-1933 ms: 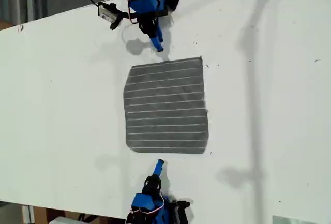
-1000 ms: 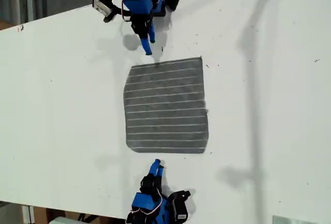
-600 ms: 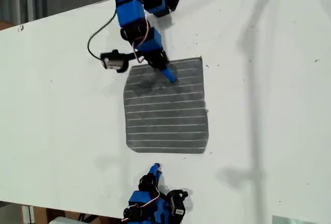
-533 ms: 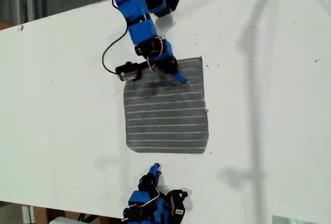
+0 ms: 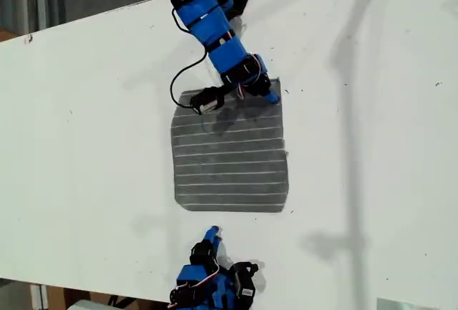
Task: Grasp corners of a square towel and fold twice.
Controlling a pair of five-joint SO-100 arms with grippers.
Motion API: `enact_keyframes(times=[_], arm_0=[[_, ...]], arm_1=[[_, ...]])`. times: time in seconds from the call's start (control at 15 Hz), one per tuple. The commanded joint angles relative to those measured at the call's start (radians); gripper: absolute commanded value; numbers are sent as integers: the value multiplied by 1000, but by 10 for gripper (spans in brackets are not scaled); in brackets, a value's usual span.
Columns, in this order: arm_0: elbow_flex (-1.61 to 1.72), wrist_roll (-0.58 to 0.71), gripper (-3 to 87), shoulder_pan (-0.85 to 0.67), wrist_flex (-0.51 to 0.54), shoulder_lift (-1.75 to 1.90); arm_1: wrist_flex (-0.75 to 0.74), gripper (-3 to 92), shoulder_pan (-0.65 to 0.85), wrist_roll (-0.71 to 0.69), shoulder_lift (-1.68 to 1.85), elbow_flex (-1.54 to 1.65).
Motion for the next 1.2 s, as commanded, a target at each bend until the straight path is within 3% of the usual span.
enact_keyframes(times=[0.0,0.07,0.2,0.33,0.53,0.6,0.87,1.13], arm_0=[[-15,-9,129,15,-5,9],[-12,-21,131,32,2,20],[-14,-75,129,91,26,51],[-127,-209,112,209,78,-43],[-805,-365,120,417,337,-856],[-1012,-367,148,489,371,-1091],[-1272,-310,181,701,37,-1430],[-1227,-379,192,773,-60,-1460]], arm_1=[[-115,283,-41,2,-87,-95],[-124,258,-60,0,-164,-163],[-124,16,-74,5,-256,-265],[-115,-1,-64,-2,-268,-301],[-117,-1,-51,-12,-275,-311],[-115,-1,-52,-12,-278,-311],[-110,-1,-80,-3,-284,-311],[-112,-1,-92,-2,-278,-311]])
